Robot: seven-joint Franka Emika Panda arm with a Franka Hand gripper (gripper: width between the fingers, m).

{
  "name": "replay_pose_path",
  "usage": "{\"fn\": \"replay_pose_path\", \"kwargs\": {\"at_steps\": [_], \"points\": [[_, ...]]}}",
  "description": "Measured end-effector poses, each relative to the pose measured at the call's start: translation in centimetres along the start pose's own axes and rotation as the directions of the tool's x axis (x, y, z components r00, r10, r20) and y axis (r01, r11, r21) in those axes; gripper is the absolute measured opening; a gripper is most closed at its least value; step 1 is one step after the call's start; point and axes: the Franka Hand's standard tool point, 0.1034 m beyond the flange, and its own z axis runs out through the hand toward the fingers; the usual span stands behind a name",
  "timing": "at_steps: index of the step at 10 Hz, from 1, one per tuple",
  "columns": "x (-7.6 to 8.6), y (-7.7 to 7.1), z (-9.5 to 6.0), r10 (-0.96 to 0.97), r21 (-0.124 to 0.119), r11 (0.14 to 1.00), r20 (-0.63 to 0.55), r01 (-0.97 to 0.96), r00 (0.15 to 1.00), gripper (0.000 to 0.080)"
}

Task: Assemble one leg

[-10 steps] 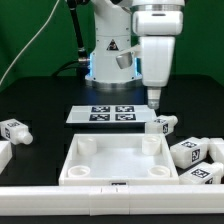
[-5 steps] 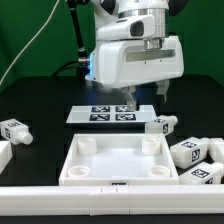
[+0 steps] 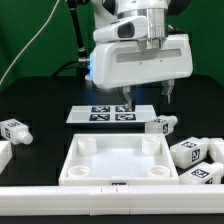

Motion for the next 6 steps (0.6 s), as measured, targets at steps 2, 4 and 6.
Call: {"fn": "replay_pose_path", "kwargs": {"at_steps": [2,4,6], "points": [[-0.3,-1.2,0.2,0.365,0.010,0.931,-0.007,-0.365,0.931,0.0649],[-0.5,-1.5,1.1,0.459,0.004,0.889,0.009,-0.459,0.889,0.0649],[-0.6,-1.6,1.1,0.549,0.011,0.836,0.012,-0.549,0.836,0.0649]]}}
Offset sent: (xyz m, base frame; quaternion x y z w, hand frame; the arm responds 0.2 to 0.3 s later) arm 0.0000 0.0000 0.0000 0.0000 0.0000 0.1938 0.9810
